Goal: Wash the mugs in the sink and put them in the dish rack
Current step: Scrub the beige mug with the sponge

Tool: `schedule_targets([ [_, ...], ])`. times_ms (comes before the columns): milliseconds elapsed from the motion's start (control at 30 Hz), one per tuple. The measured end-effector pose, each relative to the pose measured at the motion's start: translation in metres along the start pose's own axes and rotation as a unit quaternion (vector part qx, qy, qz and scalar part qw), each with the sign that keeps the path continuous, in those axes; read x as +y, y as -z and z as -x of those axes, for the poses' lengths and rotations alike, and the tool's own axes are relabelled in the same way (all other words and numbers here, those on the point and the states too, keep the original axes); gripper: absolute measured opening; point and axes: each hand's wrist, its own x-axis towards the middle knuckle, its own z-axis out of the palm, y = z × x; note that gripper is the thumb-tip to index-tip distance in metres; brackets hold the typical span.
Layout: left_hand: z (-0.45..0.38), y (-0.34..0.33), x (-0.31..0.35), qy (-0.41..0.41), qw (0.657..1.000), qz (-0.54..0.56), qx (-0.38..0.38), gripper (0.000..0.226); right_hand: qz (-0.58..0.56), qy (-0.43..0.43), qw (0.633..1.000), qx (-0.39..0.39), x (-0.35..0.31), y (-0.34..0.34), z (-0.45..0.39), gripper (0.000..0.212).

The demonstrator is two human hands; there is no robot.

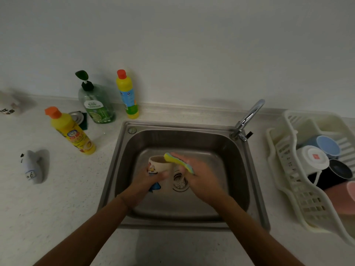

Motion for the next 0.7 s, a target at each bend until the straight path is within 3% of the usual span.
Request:
schedule_targets([
  [133,0.001,-0.016,0.015,0.011,0.996,0.087,0.011,0.058,0.088,0.018,0.996,-0.004,-0.004,-0.018,0.009,0.059],
  [267,-0.001,-0.033,0.034,0.021,0.992,0.120,0.023,0.063,0.099,0.045,0.994,0.032,-0.003,-0.034,0.007,0.071],
  [400,-0.006,-0.038,0.048,-0.011,0.991,0.122,0.047,0.070,0.095,0.062,0.990,0.089,-0.011,-0.041,0.002,0.067],
  [567,-0.007,-0.035,0.062,-0.034,0.989,0.131,0.063,0.077,0.129,0.118,0.979,0.107,-0.005,-0.055,0.011,0.069],
  [700,-0.002,-0.042,0.059,-0.040,0.989,0.126,0.061,0.072,0.081,0.088,0.984,0.133,-0.004,-0.046,-0.004,0.068],
])
